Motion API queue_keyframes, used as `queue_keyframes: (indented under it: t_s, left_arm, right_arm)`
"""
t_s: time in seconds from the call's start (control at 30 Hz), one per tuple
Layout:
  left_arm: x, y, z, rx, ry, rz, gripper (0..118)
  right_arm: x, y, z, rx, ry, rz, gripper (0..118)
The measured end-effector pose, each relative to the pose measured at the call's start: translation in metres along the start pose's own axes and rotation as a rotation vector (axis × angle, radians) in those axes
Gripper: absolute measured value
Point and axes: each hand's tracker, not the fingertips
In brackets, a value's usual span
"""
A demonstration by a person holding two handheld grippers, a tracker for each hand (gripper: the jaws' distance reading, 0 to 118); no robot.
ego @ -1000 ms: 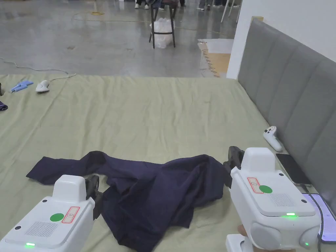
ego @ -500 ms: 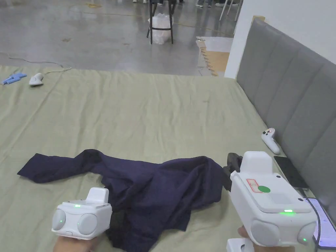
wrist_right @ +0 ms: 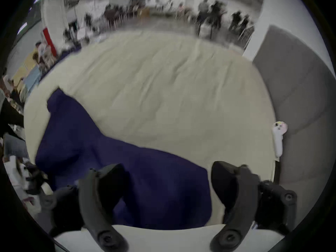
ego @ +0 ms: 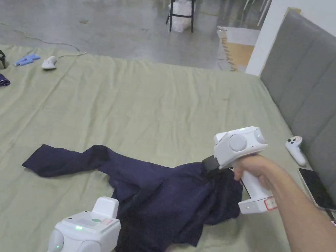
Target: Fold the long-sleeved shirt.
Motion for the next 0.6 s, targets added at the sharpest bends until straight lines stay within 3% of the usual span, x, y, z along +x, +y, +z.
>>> queue_keyframes:
  t_s: [0.03,0.07,0.13,0.23,0.37,0.6]
  left_arm:
    - [0.000,-0.001,0.000,0.000,-0.001,0.006,10]
    - [-0.004,0.003,-0.003,-0.003,-0.004,0.010,10]
    - [-0.005,0.005,-0.003,-0.011,-0.009,0.006,10]
    - [-0.010,0.017,0.004,-0.001,-0.006,-0.002,10]
    - [-0.026,0.061,0.037,0.117,-0.007,0.052,10]
    - [-0.042,0.201,0.131,0.433,0.047,-0.015,9]
  right_arm:
    - [-0.002,-0.002,-0.014,-0.040,-0.011,0.006,72]
    - [-0.003,-0.005,-0.025,-0.065,0.006,-0.001,60]
    - [-0.001,-0.014,-0.036,-0.071,0.059,-0.039,46]
    - [0.009,-0.020,-0.009,0.065,0.103,-0.105,7]
    - [0.026,-0.029,0.071,0.309,0.169,-0.178,6]
    - [0.028,-0.013,0.243,0.751,0.130,-0.162,6]
